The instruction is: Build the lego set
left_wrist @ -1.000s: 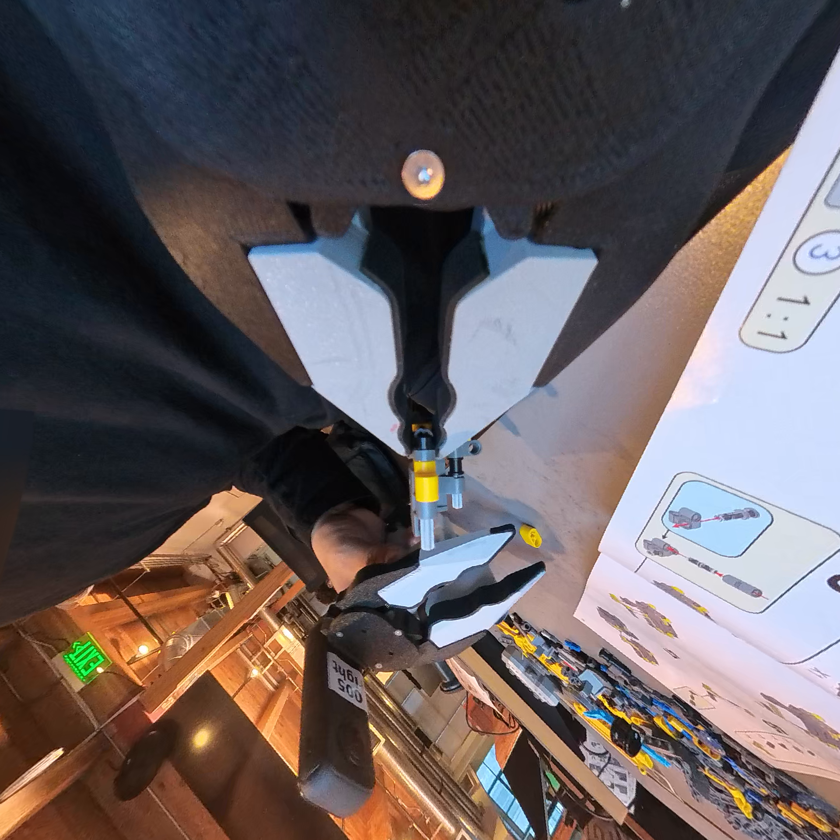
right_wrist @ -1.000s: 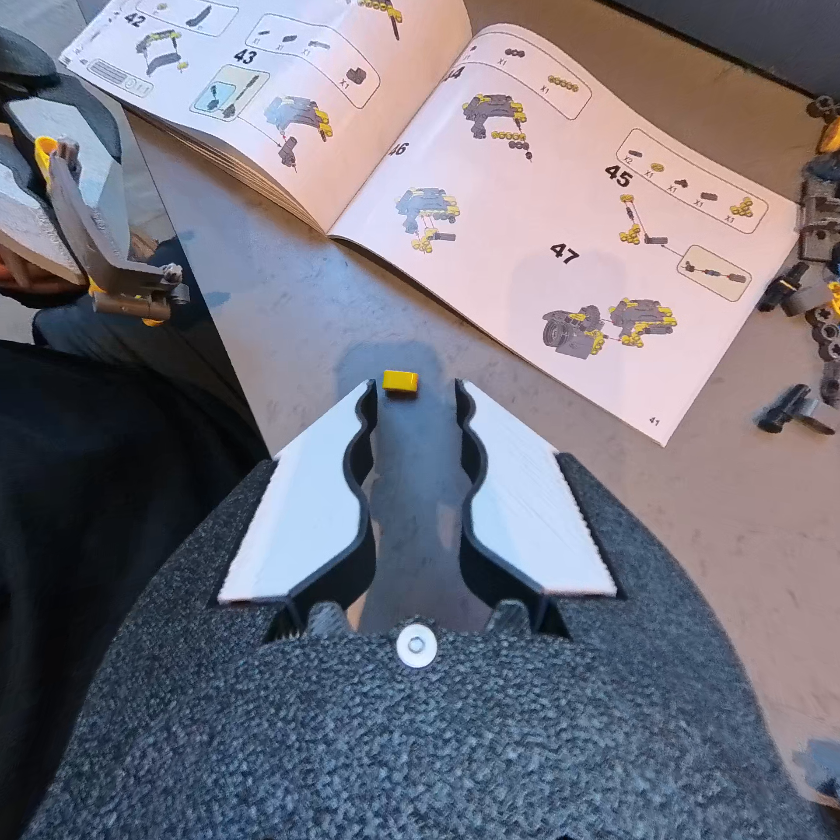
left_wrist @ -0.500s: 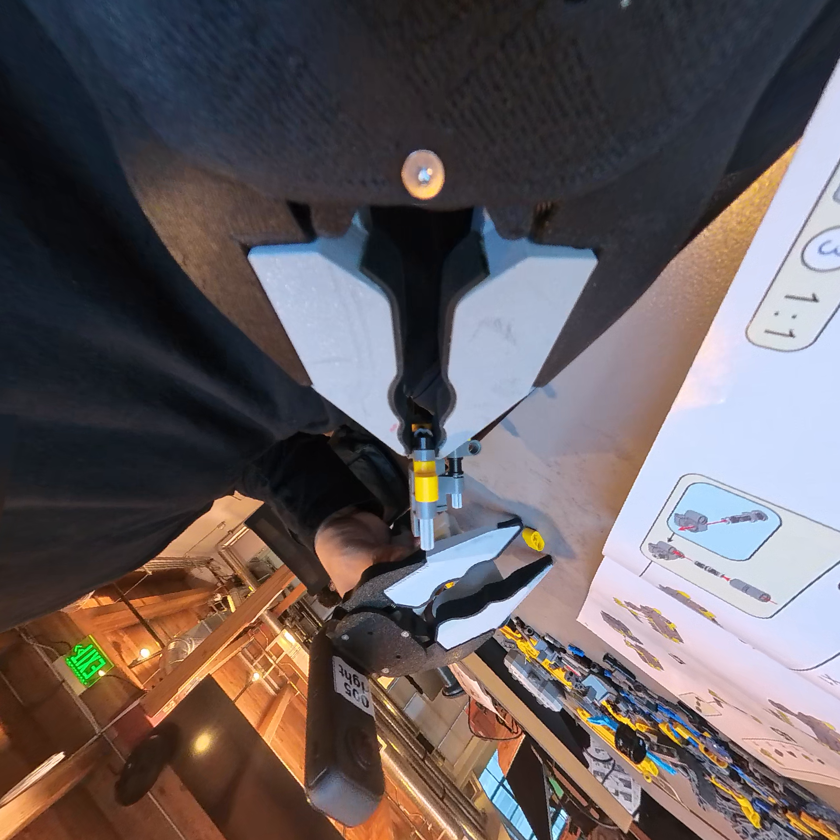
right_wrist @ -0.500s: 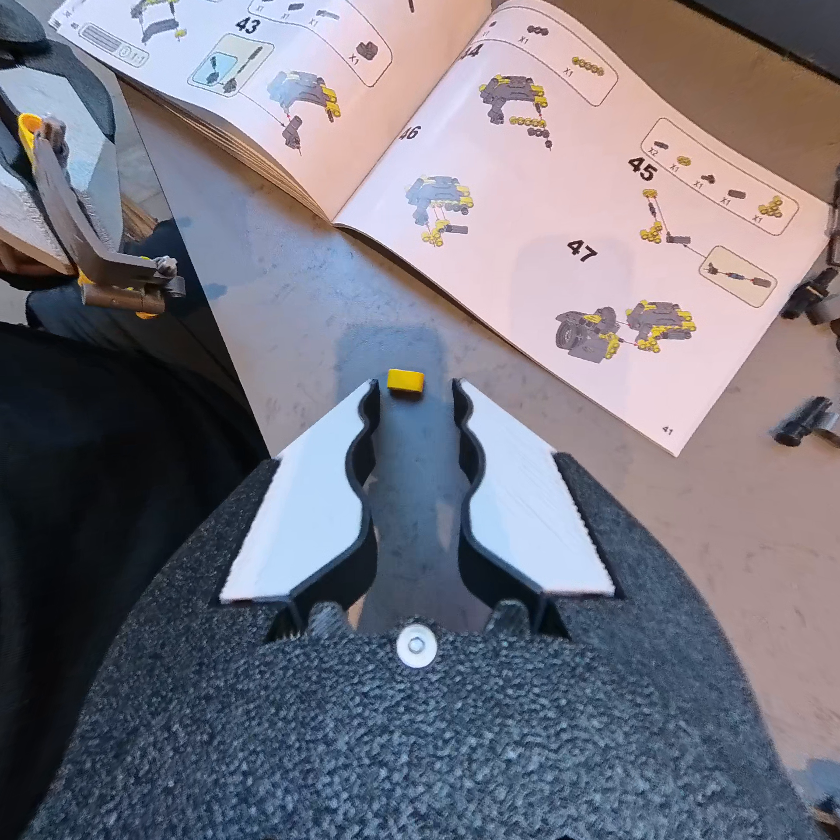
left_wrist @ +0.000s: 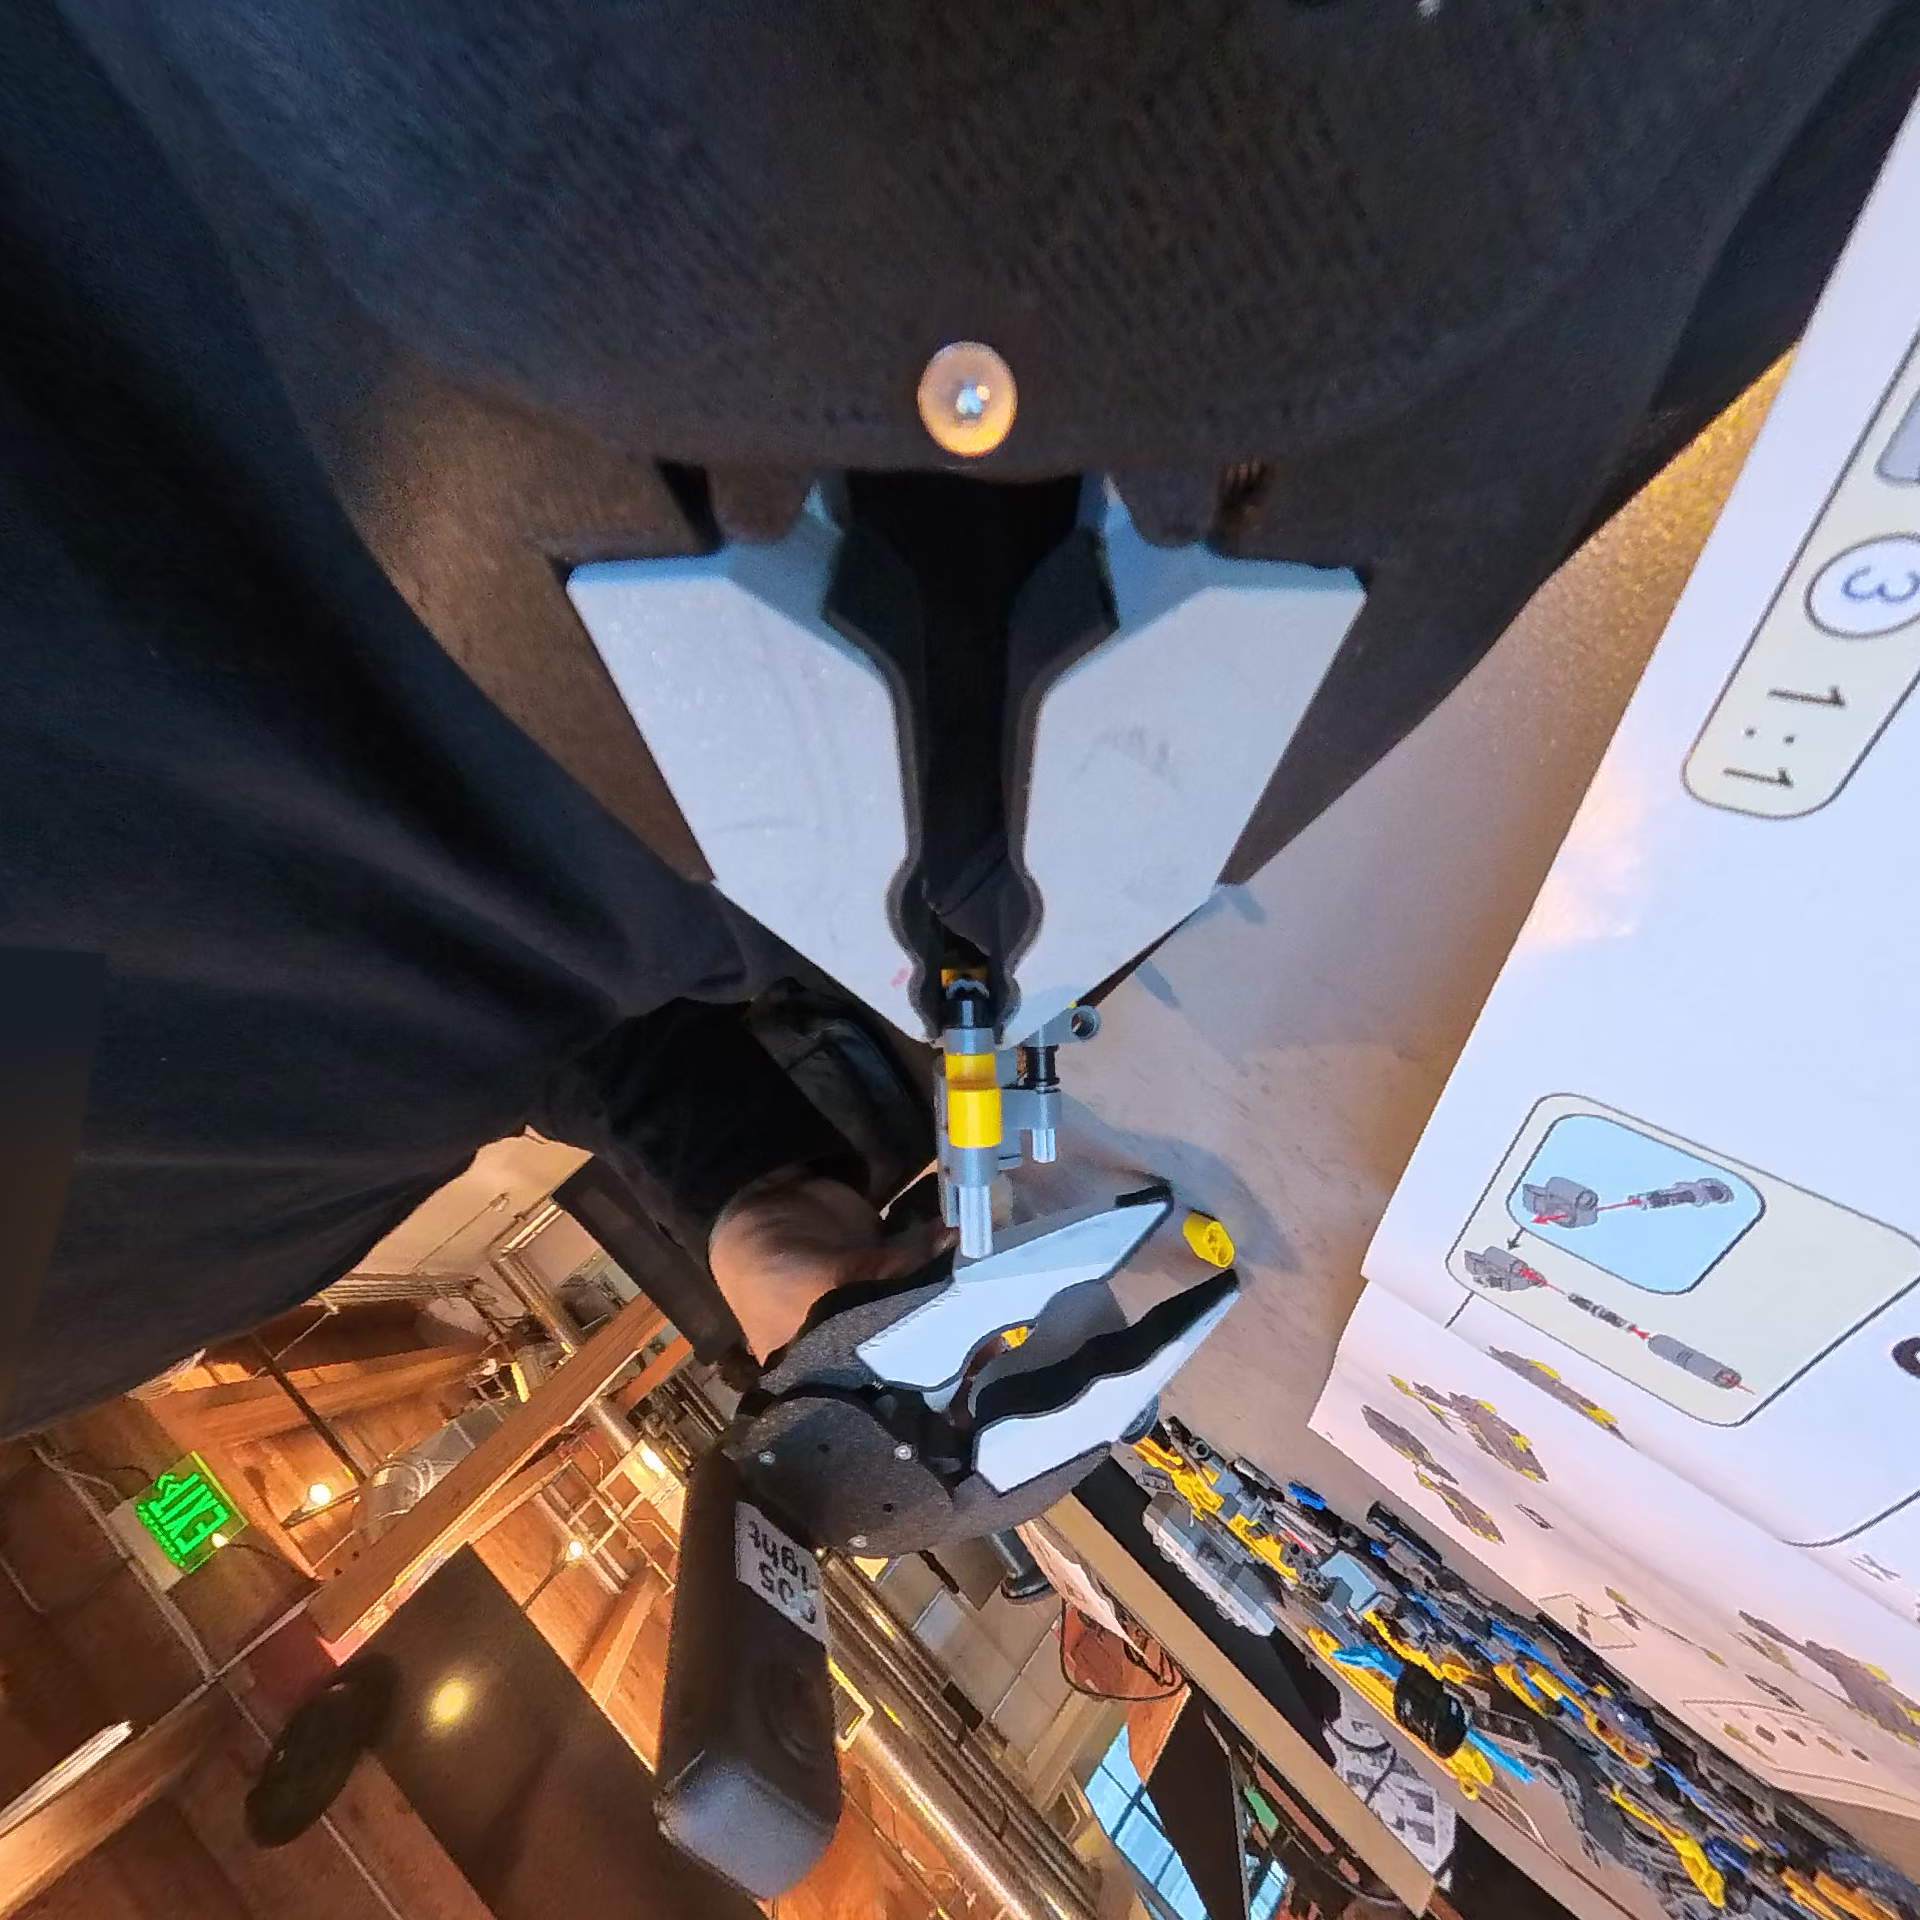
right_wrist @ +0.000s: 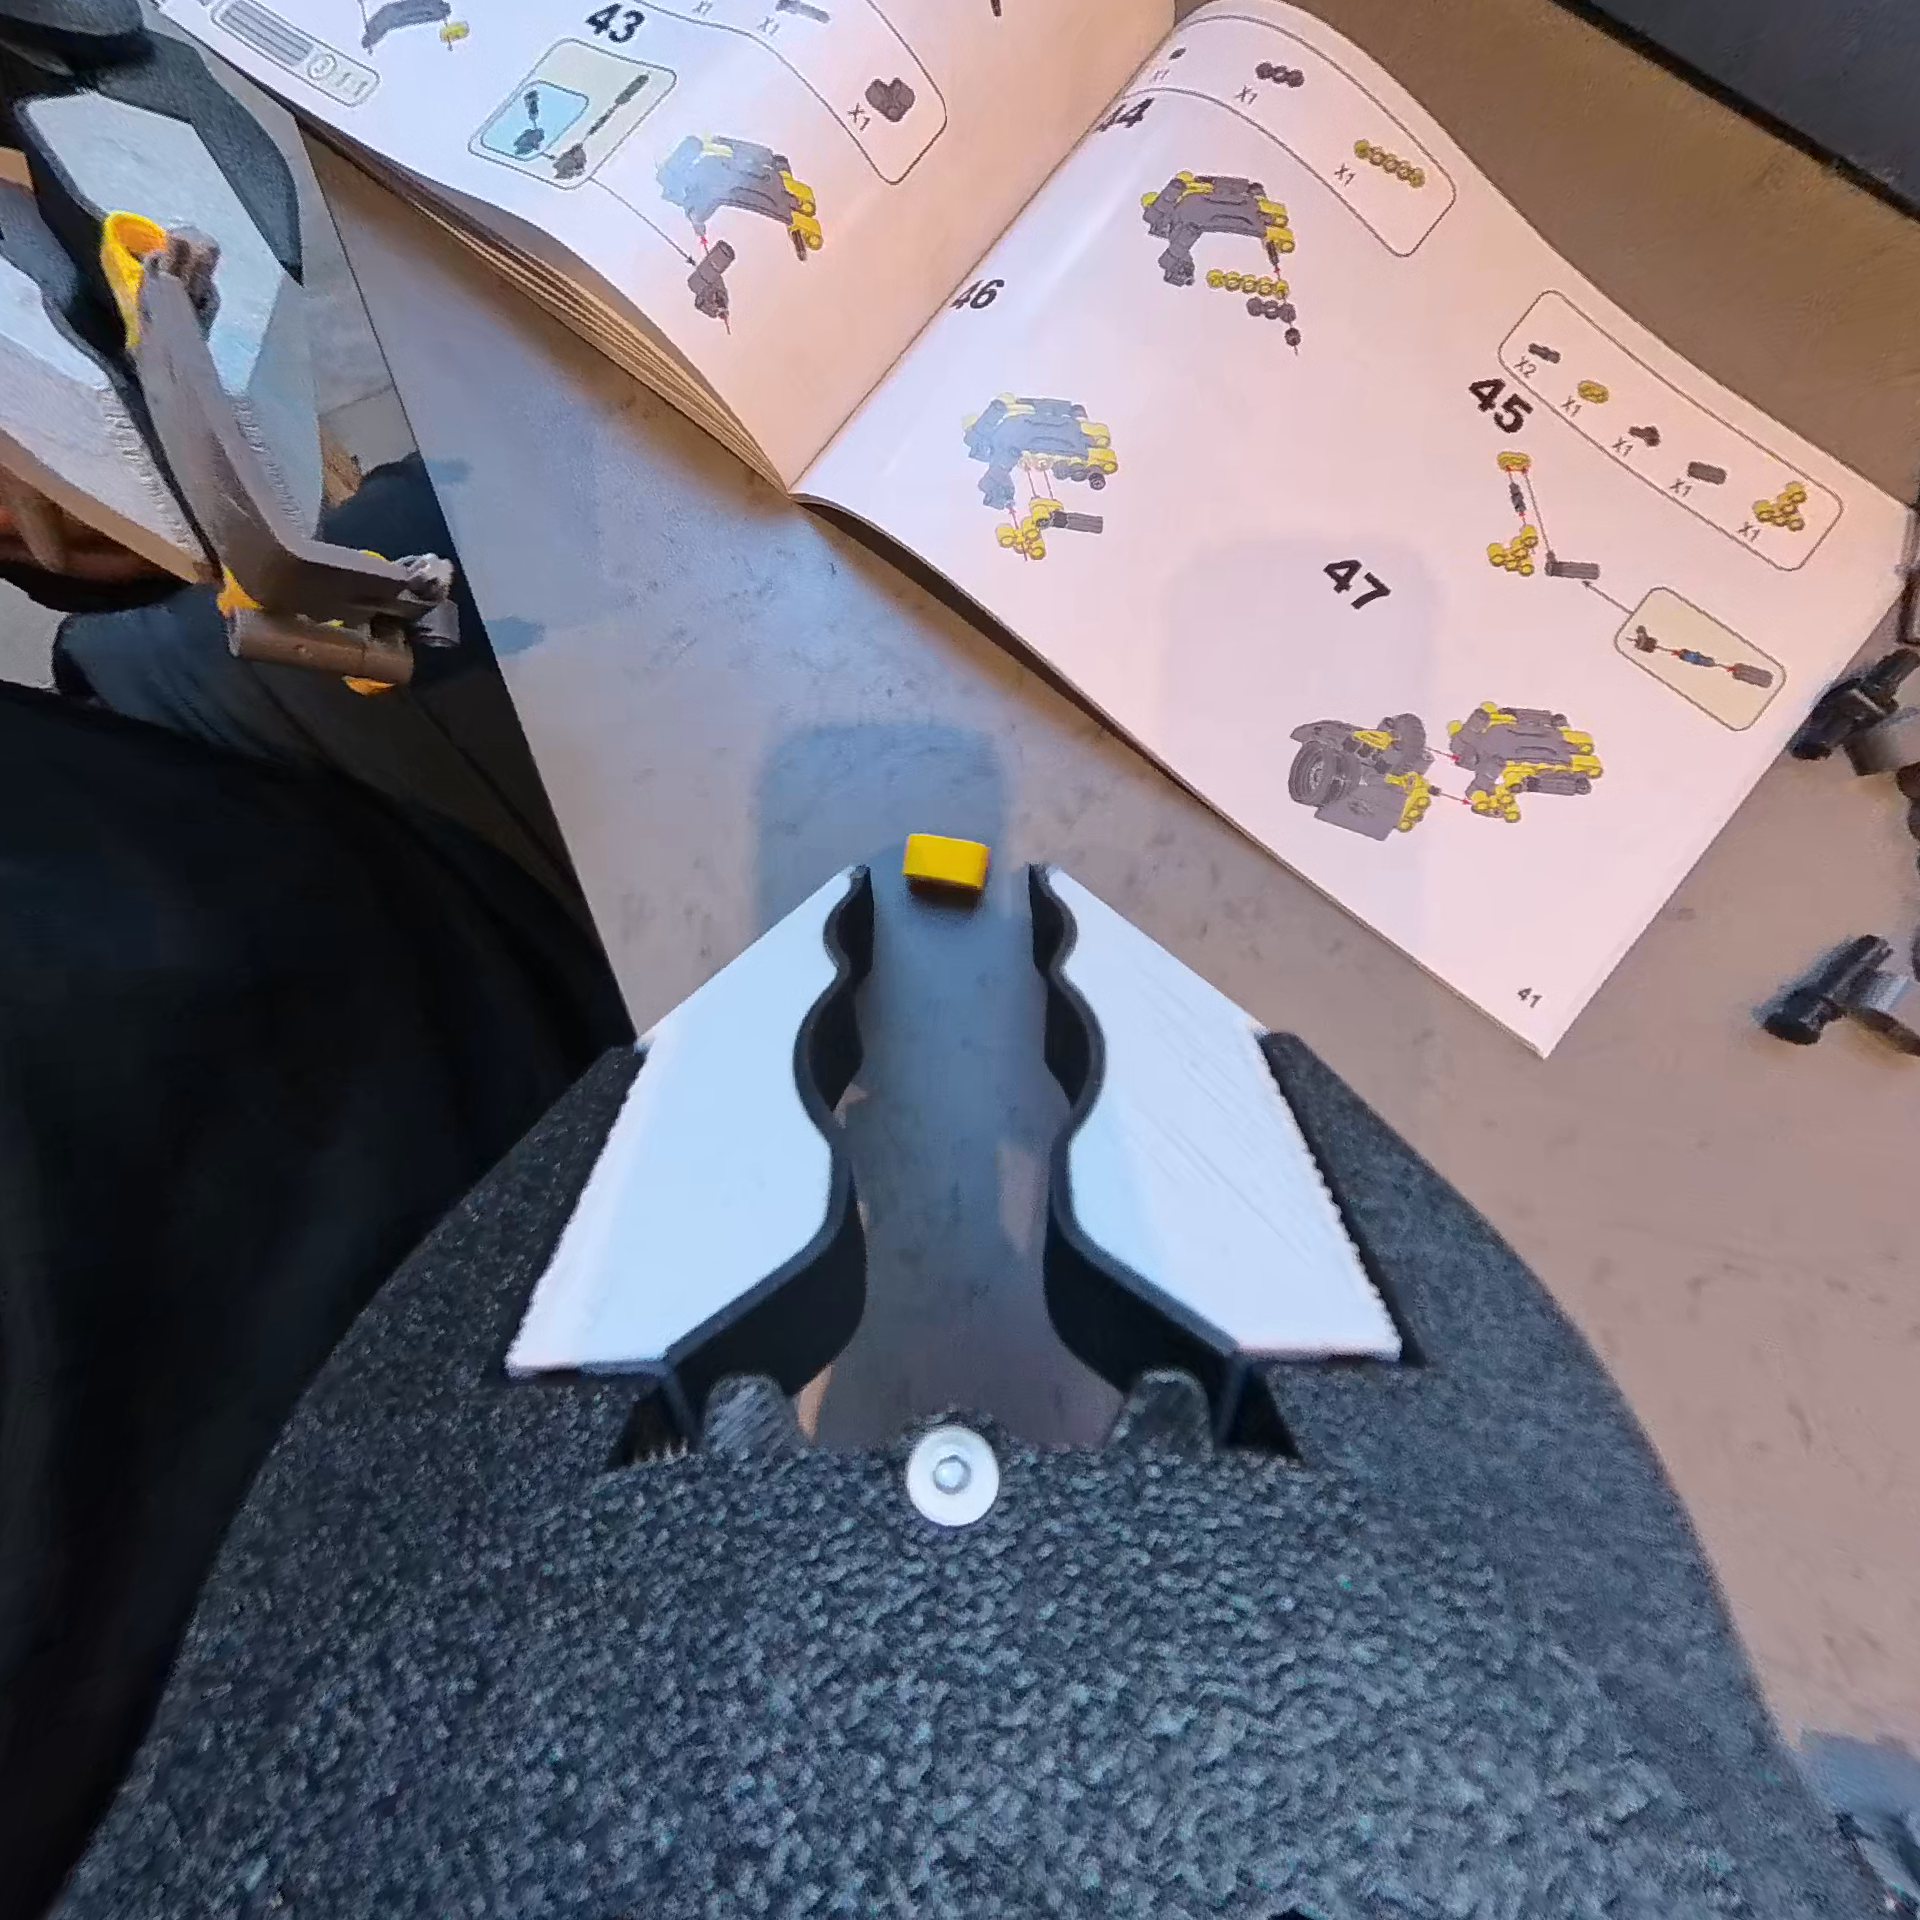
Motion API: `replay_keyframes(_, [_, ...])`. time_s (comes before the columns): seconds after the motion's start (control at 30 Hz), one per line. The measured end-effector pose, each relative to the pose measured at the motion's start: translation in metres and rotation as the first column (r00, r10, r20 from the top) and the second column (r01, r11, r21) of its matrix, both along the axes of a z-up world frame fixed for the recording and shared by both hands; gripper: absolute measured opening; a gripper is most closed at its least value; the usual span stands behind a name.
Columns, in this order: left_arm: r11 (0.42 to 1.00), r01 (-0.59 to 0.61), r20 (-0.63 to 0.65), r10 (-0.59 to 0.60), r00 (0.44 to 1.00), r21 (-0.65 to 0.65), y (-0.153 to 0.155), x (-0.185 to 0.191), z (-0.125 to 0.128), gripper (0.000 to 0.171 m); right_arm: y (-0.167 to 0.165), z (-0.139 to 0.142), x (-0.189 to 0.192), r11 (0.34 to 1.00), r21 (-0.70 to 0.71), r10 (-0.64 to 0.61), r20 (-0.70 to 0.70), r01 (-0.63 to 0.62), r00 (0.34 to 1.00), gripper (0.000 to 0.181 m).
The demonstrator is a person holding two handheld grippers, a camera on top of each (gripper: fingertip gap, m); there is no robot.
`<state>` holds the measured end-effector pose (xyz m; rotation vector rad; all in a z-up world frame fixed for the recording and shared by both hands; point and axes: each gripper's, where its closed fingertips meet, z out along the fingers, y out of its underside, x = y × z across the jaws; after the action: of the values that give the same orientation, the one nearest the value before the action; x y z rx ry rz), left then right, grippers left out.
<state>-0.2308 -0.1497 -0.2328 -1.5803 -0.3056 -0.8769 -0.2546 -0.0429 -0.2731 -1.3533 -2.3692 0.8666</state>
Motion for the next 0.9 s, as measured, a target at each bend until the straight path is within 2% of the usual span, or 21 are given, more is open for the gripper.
replay_keyframes(0.2, [1.0, 0.009, 0.0, -0.009, 1.0, -0.008, 0.002, 0.003, -0.002, 0.007, -0.001, 0.001, 0.0, 1.0, 0.015, 0.022, -0.018, -0.022, 1.0, 0.029])
replay_keyframes(0.47, [1.0, 0.008, -0.008, -0.008, 1.0, -0.009, 0.001, 0.003, -0.001, 0.006, -0.005, -0.001, 0.001, 0.999, 0.022, 0.043, -0.013, -0.042, 0.999, 0.015])
replay_keyframes(0.77, [1.0, 0.013, -0.008, -0.013, 1.0, -0.011, 0.0, 0.004, -0.001, 0.006, -0.019, -0.001, 0.01, 0.993, 0.033, 0.113, -0.019, -0.112, 0.993, 0.015])
replay_keyframes(0.9, [1.0, 0.016, -0.009, -0.016, 1.0, -0.012, 0.001, 0.005, -0.001, 0.006, -0.024, -0.001, 0.015, 0.988, 0.043, 0.152, -0.025, -0.151, 0.988, 0.021])
